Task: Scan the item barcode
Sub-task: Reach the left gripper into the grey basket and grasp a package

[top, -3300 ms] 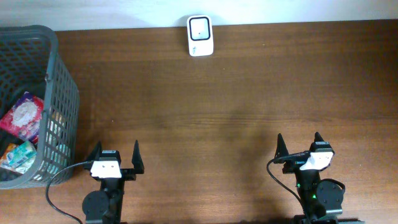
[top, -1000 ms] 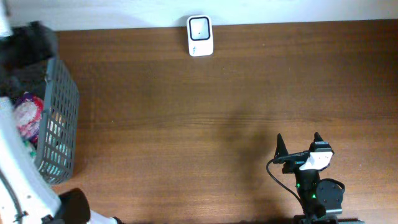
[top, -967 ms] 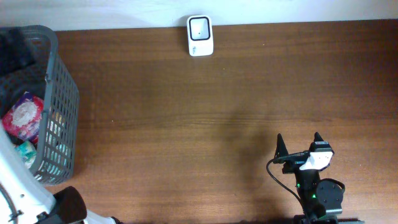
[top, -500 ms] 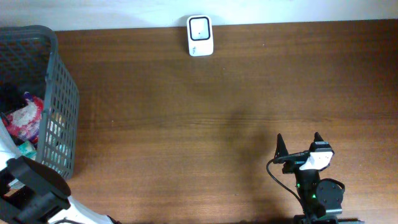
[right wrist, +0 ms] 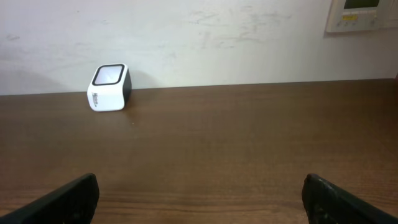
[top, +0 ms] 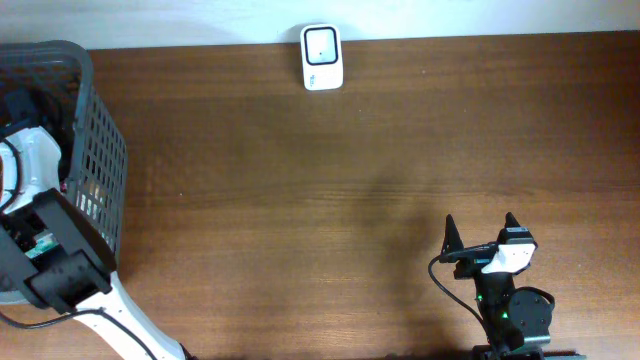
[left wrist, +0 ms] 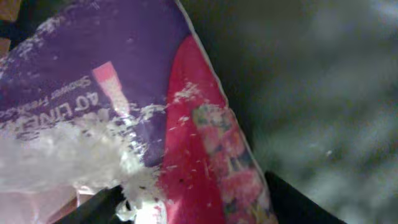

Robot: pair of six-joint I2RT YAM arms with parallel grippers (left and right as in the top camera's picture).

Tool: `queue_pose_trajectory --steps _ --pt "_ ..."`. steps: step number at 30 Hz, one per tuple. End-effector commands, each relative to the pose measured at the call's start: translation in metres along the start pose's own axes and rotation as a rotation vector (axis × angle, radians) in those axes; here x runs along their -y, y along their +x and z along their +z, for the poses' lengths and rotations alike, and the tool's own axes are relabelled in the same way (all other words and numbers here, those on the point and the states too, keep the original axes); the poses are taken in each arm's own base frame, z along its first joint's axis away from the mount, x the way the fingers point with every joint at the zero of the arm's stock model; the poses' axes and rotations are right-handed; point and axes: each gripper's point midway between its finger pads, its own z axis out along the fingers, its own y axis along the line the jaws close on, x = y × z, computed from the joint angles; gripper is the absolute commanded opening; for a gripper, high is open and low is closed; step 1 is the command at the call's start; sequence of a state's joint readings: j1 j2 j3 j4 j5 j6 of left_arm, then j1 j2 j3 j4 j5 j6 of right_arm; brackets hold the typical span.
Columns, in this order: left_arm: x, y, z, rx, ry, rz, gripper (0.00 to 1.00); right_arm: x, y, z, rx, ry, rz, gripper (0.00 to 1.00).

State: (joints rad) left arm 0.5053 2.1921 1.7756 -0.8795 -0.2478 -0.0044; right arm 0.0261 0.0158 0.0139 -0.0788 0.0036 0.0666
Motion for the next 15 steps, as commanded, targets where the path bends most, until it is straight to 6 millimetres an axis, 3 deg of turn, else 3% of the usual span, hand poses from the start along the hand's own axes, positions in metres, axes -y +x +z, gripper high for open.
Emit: queue_pose_trajectory --steps 1,2,5,7,9,10,13,14,15 --pt "-0.007 0.015 0.011 -0.06 -0.009 -0.015 0.36 0.0 0.003 0.0 -0.004 0.003 -0.007 0.99" --pt "-0.009 0.015 0.011 -0.061 -0.01 -0.019 0.03 0.0 0.003 0.0 -0.004 0.003 -0.007 0.99" --pt "-0.013 0.01 -0.006 -0.05 -0.01 -0.057 0.0 0.0 0.003 0.0 -0.004 0.003 -0.007 0.99" --pt "-0.027 -0.02 -0.066 0.074 0.004 -0.205 0.0 0.0 0.003 0.0 -0.004 0.003 -0.007 0.99" --pt "-0.027 -0.045 -0.138 0.241 0.109 -0.23 0.0 0.0 0.003 0.0 -0.004 0.003 -0.007 0.99" --pt "-0.031 -0.054 -0.192 0.363 0.173 -0.244 0.0 0.0 0.003 0.0 -0.004 0.003 -0.007 0.99" --pt "-0.053 -0.047 -0.293 0.591 0.208 -0.276 0.0 0.0 0.003 0.0 -0.004 0.003 -0.007 0.99" --pt "-0.048 -0.038 -0.342 0.696 0.304 -0.258 0.0 0.0 0.003 0.0 -0.004 0.003 -0.007 0.99" --pt "-0.038 -0.031 -0.372 0.759 0.403 -0.226 0.0 0.0 0.003 0.0 -0.004 0.003 -0.007 0.99"
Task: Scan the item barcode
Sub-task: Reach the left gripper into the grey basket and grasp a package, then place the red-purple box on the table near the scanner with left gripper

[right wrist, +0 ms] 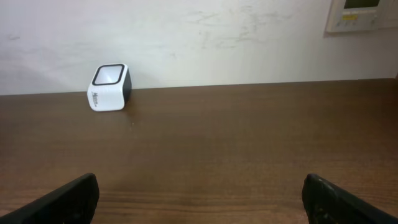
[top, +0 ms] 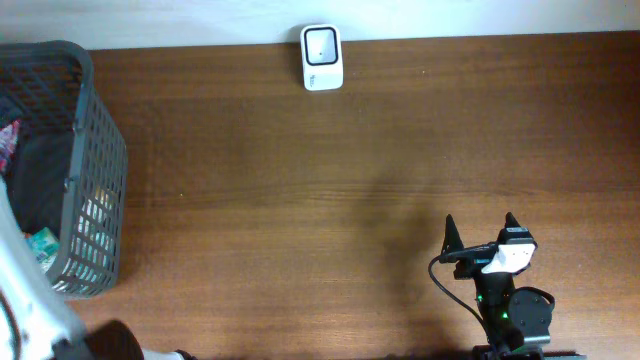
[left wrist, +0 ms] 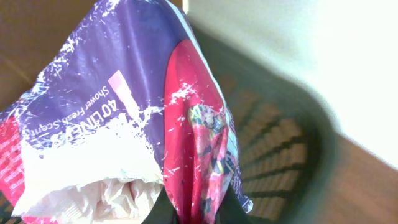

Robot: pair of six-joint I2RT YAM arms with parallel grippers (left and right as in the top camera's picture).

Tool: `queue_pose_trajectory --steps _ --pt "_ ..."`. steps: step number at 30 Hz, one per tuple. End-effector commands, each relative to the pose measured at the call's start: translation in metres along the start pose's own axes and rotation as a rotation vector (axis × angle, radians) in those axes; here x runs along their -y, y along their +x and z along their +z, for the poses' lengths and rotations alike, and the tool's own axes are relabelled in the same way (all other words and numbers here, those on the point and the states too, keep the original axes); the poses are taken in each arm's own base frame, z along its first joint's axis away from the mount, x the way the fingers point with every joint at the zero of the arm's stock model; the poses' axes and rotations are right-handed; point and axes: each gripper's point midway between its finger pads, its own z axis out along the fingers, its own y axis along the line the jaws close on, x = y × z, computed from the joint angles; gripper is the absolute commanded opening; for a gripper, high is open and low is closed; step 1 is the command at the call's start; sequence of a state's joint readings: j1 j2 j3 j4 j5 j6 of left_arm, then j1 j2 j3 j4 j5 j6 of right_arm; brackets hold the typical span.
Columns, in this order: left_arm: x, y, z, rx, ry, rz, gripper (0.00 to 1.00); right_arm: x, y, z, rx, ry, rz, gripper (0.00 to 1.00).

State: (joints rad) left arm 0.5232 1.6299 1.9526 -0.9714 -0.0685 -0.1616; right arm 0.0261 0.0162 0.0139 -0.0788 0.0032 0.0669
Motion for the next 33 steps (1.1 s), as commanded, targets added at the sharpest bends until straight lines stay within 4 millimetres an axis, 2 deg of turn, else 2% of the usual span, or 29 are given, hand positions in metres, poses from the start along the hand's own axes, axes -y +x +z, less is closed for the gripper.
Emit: queue_pose_trajectory --steps 1,3,4,6,7,8,9,11,14,15,17,18,20,21,22,23,24,25,26,28,29,30,32,33 --pt "0.049 -0.028 -0.091 0.15 0.328 -0.086 0.0 0.0 0.003 0.0 -0.004 0.004 -0.007 0.99" --pt "0.069 -0.03 -0.137 0.139 0.491 -0.307 0.0 0.0 0.003 0.0 -0.004 0.004 -0.007 0.99" --pt "0.094 -0.024 -0.161 0.122 0.611 -0.271 0.0 0.0 0.003 0.0 -0.004 0.004 -0.007 0.99" --pt "0.155 0.014 -0.184 -0.004 0.769 -0.15 0.0 0.0 0.003 0.0 -0.004 0.004 -0.007 0.99" --pt "0.183 0.031 -0.19 -0.036 0.834 -0.048 0.0 0.0 0.003 0.0 -0.004 0.003 -0.007 0.99" --pt "0.219 0.056 -0.197 -0.075 0.915 0.095 0.0 0.0 0.003 0.0 -0.004 0.004 -0.007 0.99" --pt "0.248 0.086 -0.194 -0.139 0.929 0.185 0.0 0.0 0.003 0.0 -0.004 0.004 -0.007 0.99" --pt "0.284 0.133 -0.176 -0.236 0.87 0.285 0.0 0.0 0.003 0.0 -0.004 0.003 -0.007 0.99" --pt "0.343 0.254 -0.127 -0.458 0.704 0.538 0.0 0.0 0.003 0.0 -0.004 0.004 -0.007 0.99" --pt "0.357 0.287 -0.115 -0.513 0.685 0.593 0.0 0.0 0.003 0.0 -0.004 0.004 -0.007 0.99" --pt "0.376 0.343 -0.094 -0.602 0.653 0.675 0.0 0.0 0.003 0.0 -0.004 0.004 -0.007 0.99" --pt "0.387 0.38 -0.078 -0.652 0.631 0.723 0.0 0.0 0.003 0.0 -0.004 0.003 -0.007 0.99" --pt "0.393 0.412 -0.066 -0.69 0.615 0.762 0.0 0.0 0.003 0.0 -0.004 0.003 -0.007 0.99" --pt "0.397 0.426 -0.062 -0.7 0.612 0.778 0.07 0.0 0.003 0.0 -0.004 0.004 -0.007 0.99" --pt "0.4 0.427 -0.063 -0.696 0.62 0.781 0.24 0.0 0.003 0.0 -0.004 0.004 -0.007 0.99" --pt "0.402 0.425 -0.065 -0.686 0.63 0.777 0.5 0.0 0.003 0.0 -0.004 0.004 -0.007 0.99" --pt "0.405 0.42 -0.068 -0.676 0.64 0.771 0.96 0.0 0.003 0.0 -0.004 0.004 -0.007 0.99" --pt "0.407 0.413 -0.072 -0.67 0.647 0.764 0.97 0.0 0.003 0.0 -0.004 0.004 -0.007 0.99" --pt "0.409 0.389 -0.08 -0.649 0.66 0.739 0.99 0.0 0.003 0.0 -0.004 0.004 -0.007 0.99" --pt "0.405 0.329 -0.101 -0.588 0.683 0.675 0.99 0.0 0.003 0.0 -0.004 0.004 -0.007 0.99" --pt "0.394 0.278 -0.121 -0.531 0.698 0.618 0.99 0.0 0.003 0.0 -0.004 0.004 -0.007 0.99" --pt "0.381 0.241 -0.134 -0.489 0.704 0.572 0.99 0.0 0.003 0.0 -0.004 0.004 -0.007 0.99" --pt "0.33 0.158 -0.15 -0.378 0.68 0.437 0.99 0.0 0.003 0.0 -0.004 0.004 -0.007 0.99" --pt "0.279 0.107 -0.151 -0.3 0.623 0.325 0.99 0.0 0.003 0.0 -0.004 0.003 -0.007 0.99"
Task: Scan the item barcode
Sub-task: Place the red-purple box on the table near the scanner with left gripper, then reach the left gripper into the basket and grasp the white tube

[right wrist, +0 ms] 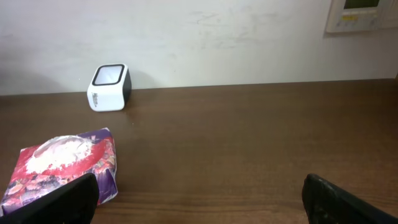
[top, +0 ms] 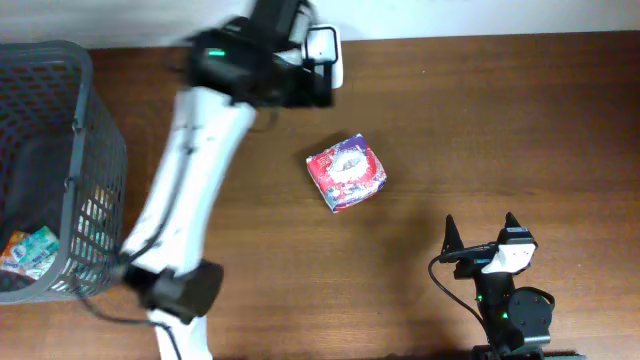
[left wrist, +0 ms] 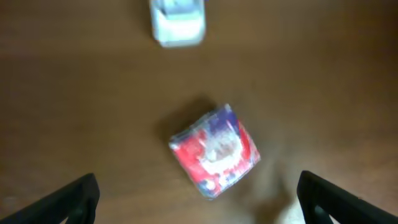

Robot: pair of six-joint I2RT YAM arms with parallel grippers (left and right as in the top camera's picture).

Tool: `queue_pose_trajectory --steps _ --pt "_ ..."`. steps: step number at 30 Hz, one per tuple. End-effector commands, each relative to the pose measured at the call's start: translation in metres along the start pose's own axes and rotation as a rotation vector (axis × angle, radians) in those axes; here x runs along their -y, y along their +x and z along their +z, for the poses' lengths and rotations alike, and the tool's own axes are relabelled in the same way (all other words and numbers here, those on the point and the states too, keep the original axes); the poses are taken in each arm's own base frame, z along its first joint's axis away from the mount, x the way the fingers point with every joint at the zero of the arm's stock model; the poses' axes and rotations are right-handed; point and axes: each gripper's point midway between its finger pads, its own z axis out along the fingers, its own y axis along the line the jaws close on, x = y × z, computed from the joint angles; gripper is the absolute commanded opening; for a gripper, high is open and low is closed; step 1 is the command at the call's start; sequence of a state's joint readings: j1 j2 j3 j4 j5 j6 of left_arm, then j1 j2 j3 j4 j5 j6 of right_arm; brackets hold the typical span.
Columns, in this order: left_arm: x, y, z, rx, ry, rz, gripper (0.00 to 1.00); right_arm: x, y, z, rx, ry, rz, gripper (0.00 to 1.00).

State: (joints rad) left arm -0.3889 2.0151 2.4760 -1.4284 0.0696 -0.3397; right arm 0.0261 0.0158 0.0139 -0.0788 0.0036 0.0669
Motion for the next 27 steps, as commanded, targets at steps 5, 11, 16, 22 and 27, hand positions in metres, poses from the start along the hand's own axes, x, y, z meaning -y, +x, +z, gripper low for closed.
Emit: queue_pose_trajectory --steps 5,11,16,22,27 --pt "-0.242 -0.005 -0.212 0.399 -0.401 -0.495 0.99 0.0 0.003 0.0 -0.004 0.003 -0.007 0.99" --pt "-0.385 0.103 -0.164 -0.029 -0.722 -0.766 0.93 0.0 0.003 0.0 -0.004 0.003 -0.007 0.99" --pt "-0.408 0.177 -0.056 -0.423 -0.533 -0.685 0.9 0.0 0.003 0.0 -0.004 0.003 -0.007 0.99" --pt "-0.421 0.231 -0.019 -0.633 -0.396 -0.761 0.9 0.0 0.003 0.0 -0.004 0.003 -0.007 0.98" --pt "-0.427 0.263 -0.006 -0.756 -0.283 -0.773 0.94 0.0 0.003 0.0 -0.004 0.003 -0.007 0.99"
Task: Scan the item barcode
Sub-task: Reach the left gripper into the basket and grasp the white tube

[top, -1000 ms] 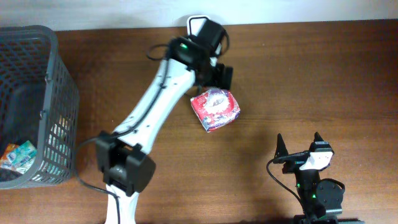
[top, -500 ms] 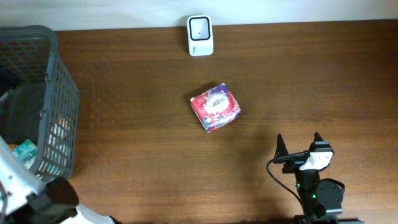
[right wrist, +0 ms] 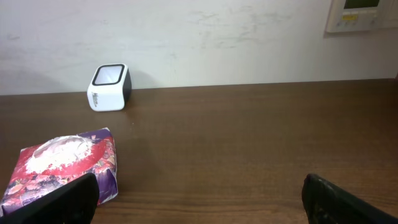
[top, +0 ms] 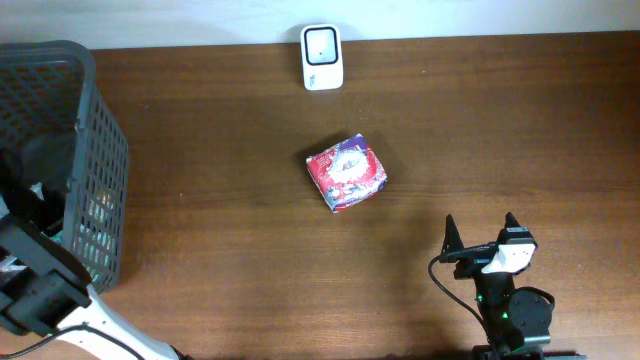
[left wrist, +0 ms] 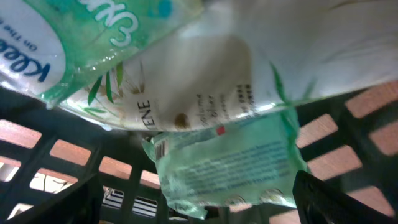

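Note:
A red and purple soft pack (top: 346, 172) lies on the brown table, below the white scanner (top: 321, 44) at the back edge. The right wrist view shows the pack (right wrist: 65, 165) at its lower left and the scanner (right wrist: 109, 87) by the wall. My left gripper (left wrist: 199, 211) is open down inside the grey basket (top: 100, 180), close over green tissue packs (left wrist: 224, 168), with nothing between its fingers (left wrist: 56, 205). Near the front edge my right gripper (top: 480, 232) rests open and empty, pointing at the back wall.
The basket fills the table's left end and holds more packs, one white and green (left wrist: 124, 56). My left arm (top: 45, 290) rises from the front left corner into it. The wall runs along the table's back edge.
My left gripper was open over the table above the red and purple pack, near the scanner. Now it is down in the basket, still open. The pack and the right arm have not moved.
My left gripper was in the basket with the red and purple pack. Then it held the pack lifted above the basket. Later the pack lay mid-table below the scanner with the gripper open above it. Now the gripper is in the basket again.

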Robot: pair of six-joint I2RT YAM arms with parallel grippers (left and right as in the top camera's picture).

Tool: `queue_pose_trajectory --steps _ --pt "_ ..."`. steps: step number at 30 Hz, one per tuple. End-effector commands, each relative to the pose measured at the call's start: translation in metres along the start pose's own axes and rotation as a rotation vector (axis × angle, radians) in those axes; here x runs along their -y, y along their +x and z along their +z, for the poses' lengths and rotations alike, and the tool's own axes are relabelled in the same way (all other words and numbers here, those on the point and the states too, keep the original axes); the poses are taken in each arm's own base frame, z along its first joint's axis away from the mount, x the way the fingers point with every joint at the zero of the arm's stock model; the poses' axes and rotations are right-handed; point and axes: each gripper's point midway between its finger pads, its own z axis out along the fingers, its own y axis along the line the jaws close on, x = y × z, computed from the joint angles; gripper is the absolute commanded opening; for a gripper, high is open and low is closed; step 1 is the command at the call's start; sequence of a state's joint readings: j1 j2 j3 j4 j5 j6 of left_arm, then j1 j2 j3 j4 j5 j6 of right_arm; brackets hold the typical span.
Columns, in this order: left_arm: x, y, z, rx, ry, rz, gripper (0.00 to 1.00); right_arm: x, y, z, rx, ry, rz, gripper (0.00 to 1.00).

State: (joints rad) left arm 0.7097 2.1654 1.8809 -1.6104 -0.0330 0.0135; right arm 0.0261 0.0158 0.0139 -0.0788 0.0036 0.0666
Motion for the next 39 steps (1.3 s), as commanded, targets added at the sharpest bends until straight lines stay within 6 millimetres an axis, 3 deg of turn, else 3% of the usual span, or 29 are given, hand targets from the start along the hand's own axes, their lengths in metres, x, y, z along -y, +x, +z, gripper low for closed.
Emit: queue_pose_trajectory --steps 1,3,7,9,11,12,13,15,18,21,24,26,28,31,34,36,39 --pt "0.018 -0.004 0.014 -0.017 0.125 0.137 0.95 0.0 0.003 0.0 -0.004 0.003 -0.007 0.99" --pt "0.023 -0.013 0.023 0.018 0.147 0.191 0.93 0.0 0.003 0.0 -0.004 0.003 -0.007 0.99" --pt "0.015 -0.043 0.03 0.13 0.081 0.249 0.84 0.0 0.003 0.0 -0.004 0.003 -0.007 0.99" --pt "0.013 -0.061 0.029 0.204 0.061 0.266 0.56 0.0 0.003 0.0 -0.004 0.003 -0.007 0.99" --pt "0.014 -0.068 0.027 0.236 0.045 0.291 0.45 0.0 0.003 0.0 -0.004 0.003 -0.007 0.99" --pt "0.015 -0.07 0.026 0.243 0.044 0.288 0.45 0.0 0.003 0.0 -0.004 0.003 -0.007 0.99" --pt "0.021 -0.072 0.021 0.255 0.073 0.232 0.52 0.0 0.003 0.0 -0.004 0.003 -0.007 0.99" --pt "0.041 -0.069 0.003 0.273 0.189 0.245 0.51 0.0 0.003 0.0 -0.004 0.003 -0.007 0.99" --pt "0.047 -0.055 -0.024 0.249 0.234 0.247 0.39 0.0 0.003 0.0 -0.004 0.003 -0.007 0.99" --pt "0.082 -0.04 -0.036 0.226 0.369 0.287 0.48 0.0 0.003 0.0 -0.004 0.003 -0.007 0.99" --pt "0.116 -0.05 -0.039 0.313 0.321 0.556 0.55 0.0 0.003 0.0 -0.004 0.003 -0.007 0.99" --pt "0.133 -0.068 -0.036 0.385 0.081 0.788 0.59 0.0 0.003 0.0 -0.004 0.003 -0.007 0.99" --pt "0.139 -0.086 -0.041 0.444 -0.092 0.868 0.59 0.0 0.003 0.0 -0.004 0.003 -0.007 0.99" --pt "0.122 -0.097 -0.04 0.443 -0.198 0.941 0.64 0.0 0.003 0.0 -0.004 0.003 -0.007 0.99" --pt "0.081 -0.097 -0.022 0.386 -0.176 0.861 0.66 0.0 0.003 0.0 -0.004 0.003 -0.007 0.99" --pt "0.086 -0.09 -0.011 0.392 -0.033 0.901 0.75 0.0 0.003 0.0 -0.004 0.003 -0.007 0.99" --pt "0.101 -0.081 0.001 0.392 0.065 0.998 0.77 0.0 0.003 0.0 -0.004 0.003 -0.007 0.99"
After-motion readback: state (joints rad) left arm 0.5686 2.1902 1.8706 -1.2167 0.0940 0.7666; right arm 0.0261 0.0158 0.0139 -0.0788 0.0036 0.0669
